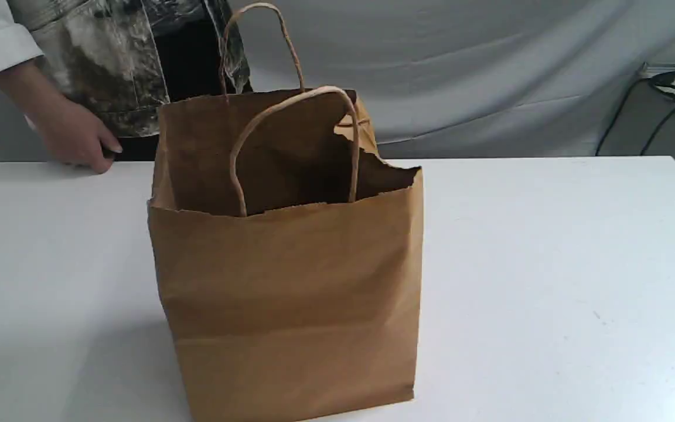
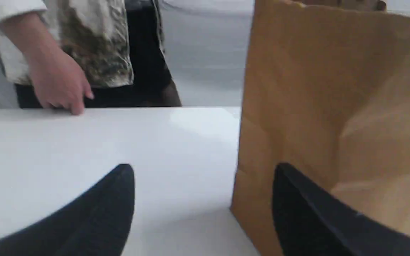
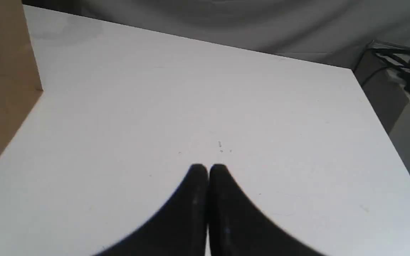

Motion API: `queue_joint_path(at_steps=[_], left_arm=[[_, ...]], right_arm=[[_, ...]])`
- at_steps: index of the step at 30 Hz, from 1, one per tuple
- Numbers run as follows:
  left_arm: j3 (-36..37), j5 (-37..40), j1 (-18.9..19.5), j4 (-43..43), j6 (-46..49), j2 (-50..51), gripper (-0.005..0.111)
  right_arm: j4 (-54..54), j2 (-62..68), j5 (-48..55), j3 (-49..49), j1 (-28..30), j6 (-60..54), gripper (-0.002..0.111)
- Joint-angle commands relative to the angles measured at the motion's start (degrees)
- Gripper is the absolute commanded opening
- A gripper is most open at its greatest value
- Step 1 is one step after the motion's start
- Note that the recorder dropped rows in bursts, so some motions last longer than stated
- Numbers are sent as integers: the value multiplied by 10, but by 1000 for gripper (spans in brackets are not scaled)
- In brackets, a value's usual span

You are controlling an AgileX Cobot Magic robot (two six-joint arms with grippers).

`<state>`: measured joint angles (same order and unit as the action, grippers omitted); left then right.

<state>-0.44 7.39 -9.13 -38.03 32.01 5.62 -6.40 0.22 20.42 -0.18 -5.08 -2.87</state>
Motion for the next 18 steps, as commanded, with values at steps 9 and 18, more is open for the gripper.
queue_joint_path(at_steps=[9, 18], left_arm=[[4, 23, 0, 11, -139, -1, 29], [4, 40, 12, 121, -114, -12, 0]], right_arm=[[-3, -2, -3, 2, 4, 0, 0], [-3, -2, -3, 2, 4, 0, 0]])
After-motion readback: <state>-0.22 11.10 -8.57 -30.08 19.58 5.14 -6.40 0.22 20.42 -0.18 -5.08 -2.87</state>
